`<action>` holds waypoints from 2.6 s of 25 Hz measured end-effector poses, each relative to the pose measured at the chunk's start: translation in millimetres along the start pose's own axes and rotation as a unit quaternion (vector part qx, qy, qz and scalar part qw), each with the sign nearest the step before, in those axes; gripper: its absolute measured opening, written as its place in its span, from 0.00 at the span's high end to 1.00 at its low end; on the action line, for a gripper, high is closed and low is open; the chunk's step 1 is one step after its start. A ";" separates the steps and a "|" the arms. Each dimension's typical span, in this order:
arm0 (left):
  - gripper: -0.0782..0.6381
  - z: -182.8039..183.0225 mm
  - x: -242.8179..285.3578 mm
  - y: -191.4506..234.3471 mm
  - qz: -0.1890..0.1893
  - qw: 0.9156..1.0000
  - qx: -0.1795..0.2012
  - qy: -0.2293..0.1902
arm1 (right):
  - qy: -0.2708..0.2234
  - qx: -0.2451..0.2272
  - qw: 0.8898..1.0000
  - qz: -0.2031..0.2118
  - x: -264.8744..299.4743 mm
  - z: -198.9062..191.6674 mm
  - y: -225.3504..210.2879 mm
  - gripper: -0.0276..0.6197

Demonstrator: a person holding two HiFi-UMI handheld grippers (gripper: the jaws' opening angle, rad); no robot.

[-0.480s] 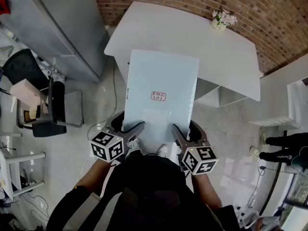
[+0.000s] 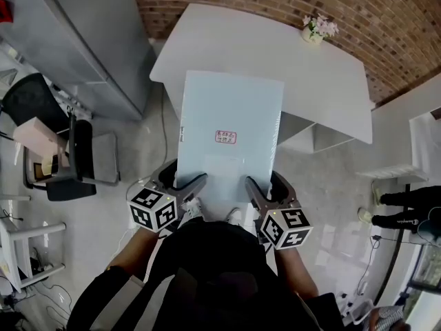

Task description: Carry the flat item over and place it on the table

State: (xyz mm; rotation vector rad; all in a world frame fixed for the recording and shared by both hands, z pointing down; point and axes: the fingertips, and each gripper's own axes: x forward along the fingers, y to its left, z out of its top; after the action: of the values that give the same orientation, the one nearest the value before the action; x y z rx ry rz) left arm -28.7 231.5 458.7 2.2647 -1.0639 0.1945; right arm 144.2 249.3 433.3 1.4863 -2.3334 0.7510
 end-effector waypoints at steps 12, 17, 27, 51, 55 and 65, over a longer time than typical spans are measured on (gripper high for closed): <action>0.35 28.4 -1.3 20.0 -0.030 0.999 0.004 -0.022 | -0.033 -0.006 0.999 -0.020 13.6 26.5 16.9 0.50; 0.35 37.9 -7.8 32.8 -0.036 0.999 0.010 -0.028 | -0.039 0.000 0.999 -0.026 22.7 30.3 28.8 0.50; 0.35 47.6 -21.9 58.9 -0.031 0.999 0.013 -0.031 | -0.033 0.004 0.999 -0.023 44.3 33.6 51.1 0.50; 0.35 97.0 68.5 97.5 0.021 1.000 0.007 -0.013 | -0.013 0.023 0.999 0.023 135.2 81.8 -21.8 0.50; 0.35 108.7 89.2 98.5 0.030 0.999 0.007 -0.014 | -0.013 0.023 0.999 0.032 148.1 94.6 -40.6 0.50; 0.35 128.5 130.2 96.8 0.059 0.998 0.000 -0.023 | -0.012 0.013 0.998 0.060 173.3 122.0 -80.7 0.50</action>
State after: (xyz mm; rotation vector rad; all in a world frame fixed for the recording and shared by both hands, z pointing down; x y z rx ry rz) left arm -29.4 24.6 451.2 2.2181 -1.2235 0.1918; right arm 146.9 22.5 439.2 1.3827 -2.4576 0.8014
